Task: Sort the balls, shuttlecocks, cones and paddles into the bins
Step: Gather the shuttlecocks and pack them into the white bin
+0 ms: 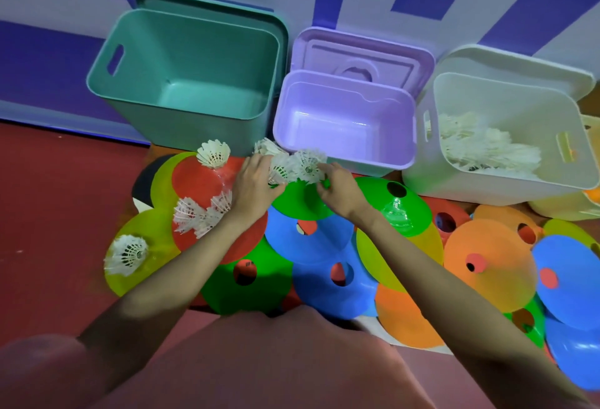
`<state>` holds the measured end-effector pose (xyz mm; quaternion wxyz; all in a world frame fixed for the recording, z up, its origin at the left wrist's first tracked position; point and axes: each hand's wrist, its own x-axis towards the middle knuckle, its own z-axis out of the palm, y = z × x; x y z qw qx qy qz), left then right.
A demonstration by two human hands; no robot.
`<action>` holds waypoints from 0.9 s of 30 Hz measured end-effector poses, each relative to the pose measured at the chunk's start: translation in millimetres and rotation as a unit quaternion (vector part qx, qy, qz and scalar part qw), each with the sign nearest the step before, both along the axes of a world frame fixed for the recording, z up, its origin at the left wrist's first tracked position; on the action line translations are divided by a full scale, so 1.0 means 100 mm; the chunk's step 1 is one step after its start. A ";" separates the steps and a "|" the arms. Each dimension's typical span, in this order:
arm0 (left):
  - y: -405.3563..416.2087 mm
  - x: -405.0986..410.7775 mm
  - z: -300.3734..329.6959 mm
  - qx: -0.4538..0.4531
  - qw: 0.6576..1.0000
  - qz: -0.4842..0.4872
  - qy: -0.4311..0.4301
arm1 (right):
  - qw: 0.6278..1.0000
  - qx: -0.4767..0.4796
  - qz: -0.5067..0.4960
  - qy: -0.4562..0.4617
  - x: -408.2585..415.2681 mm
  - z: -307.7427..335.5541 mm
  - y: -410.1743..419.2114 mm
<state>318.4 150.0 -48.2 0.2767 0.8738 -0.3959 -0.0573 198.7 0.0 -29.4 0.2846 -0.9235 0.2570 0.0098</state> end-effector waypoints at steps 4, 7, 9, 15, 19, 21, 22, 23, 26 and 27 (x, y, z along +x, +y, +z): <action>0.14 -0.01 0.09 -0.071 0.994 0.056 0.069 | 0.998 -0.019 -0.018 -0.064 -0.08 0.17 0.00; 0.28 -0.02 0.12 -0.083 0.990 0.091 0.070 | 0.983 0.052 -0.119 -0.128 -0.14 0.31 0.07; 0.35 -0.02 0.11 -0.074 0.990 0.094 0.070 | 0.961 0.129 -0.170 -0.177 -0.16 0.43 0.16; 0.42 -0.05 0.10 -0.069 0.989 0.080 0.106 | 0.952 0.240 -0.074 -0.176 -0.14 0.66 0.44; 0.42 -0.06 0.14 -0.099 0.984 0.072 0.128 | 0.963 0.238 -0.030 -0.123 -0.05 0.61 0.48; 0.43 -0.06 0.15 -0.118 0.981 0.062 0.143 | 0.975 0.198 0.013 -0.104 0.00 0.58 0.50; 0.44 -0.06 0.16 -0.126 0.979 0.060 0.149 | 0.978 0.179 0.034 -0.100 0.02 0.56 0.51; 0.45 -0.06 0.16 -0.131 0.977 0.063 0.154 | 0.979 0.169 0.050 -0.099 0.05 0.56 0.51; 0.47 -0.06 0.21 -0.150 0.971 0.088 0.163 | 0.976 0.164 0.094 -0.105 0.15 0.58 0.53; 0.48 -0.05 0.22 -0.159 0.967 0.101 0.172 | 0.976 0.153 0.108 -0.114 0.18 0.58 0.53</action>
